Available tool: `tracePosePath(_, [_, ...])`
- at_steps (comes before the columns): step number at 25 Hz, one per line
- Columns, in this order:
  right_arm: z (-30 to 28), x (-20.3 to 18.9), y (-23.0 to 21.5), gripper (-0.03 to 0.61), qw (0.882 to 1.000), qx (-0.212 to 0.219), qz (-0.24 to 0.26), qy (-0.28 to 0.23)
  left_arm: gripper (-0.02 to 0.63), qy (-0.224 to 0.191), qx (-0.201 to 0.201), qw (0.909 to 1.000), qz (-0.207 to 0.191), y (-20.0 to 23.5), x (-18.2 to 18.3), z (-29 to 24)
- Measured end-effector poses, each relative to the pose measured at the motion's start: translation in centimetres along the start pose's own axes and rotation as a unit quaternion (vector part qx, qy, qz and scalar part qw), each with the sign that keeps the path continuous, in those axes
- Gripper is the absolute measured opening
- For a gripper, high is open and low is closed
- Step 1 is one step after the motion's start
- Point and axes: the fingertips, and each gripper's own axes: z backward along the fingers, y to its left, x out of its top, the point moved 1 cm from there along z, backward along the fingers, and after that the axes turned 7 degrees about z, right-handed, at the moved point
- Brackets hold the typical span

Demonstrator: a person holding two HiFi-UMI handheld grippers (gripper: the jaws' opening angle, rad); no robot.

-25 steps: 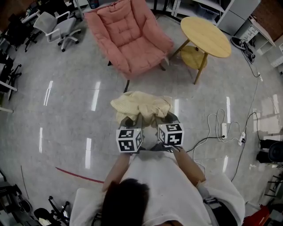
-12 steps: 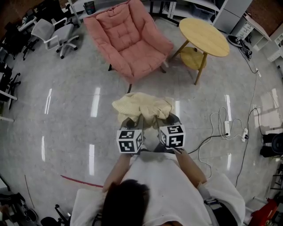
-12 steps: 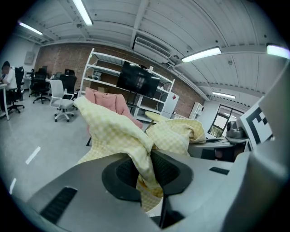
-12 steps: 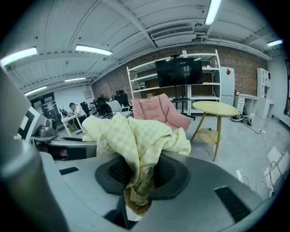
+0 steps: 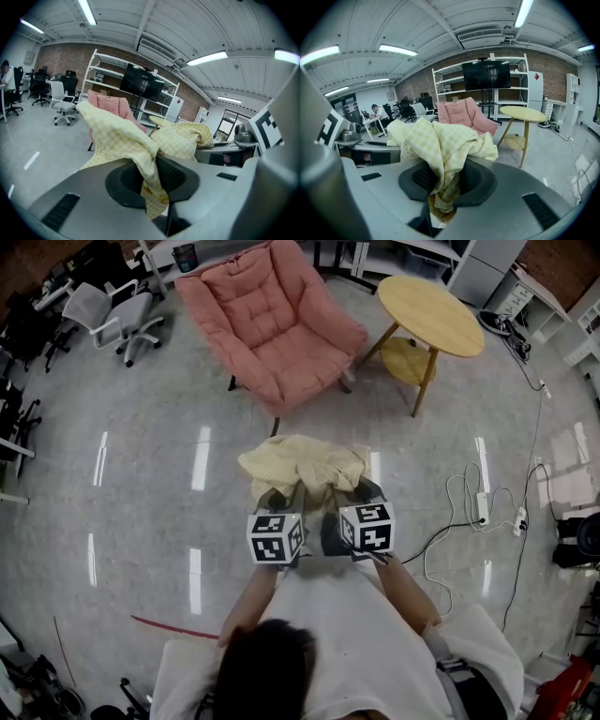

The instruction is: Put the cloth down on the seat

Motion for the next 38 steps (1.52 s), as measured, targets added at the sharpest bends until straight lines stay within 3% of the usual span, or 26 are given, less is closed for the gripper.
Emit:
tracePosePath(15, [-6.2,2.8,-3.3,0.103,0.999,0.037,-0.010,0.002,0.080,-0.007,0.030,0.9995,0.010,1.9,3.4,-5.2])
tracePosePath(38, [-16.8,8.4,-16.6,0.103,0.997,0.076,0.013,0.027,0.080,0.001,0.076,0.9952,0.061,1.1,10.7,-21.0])
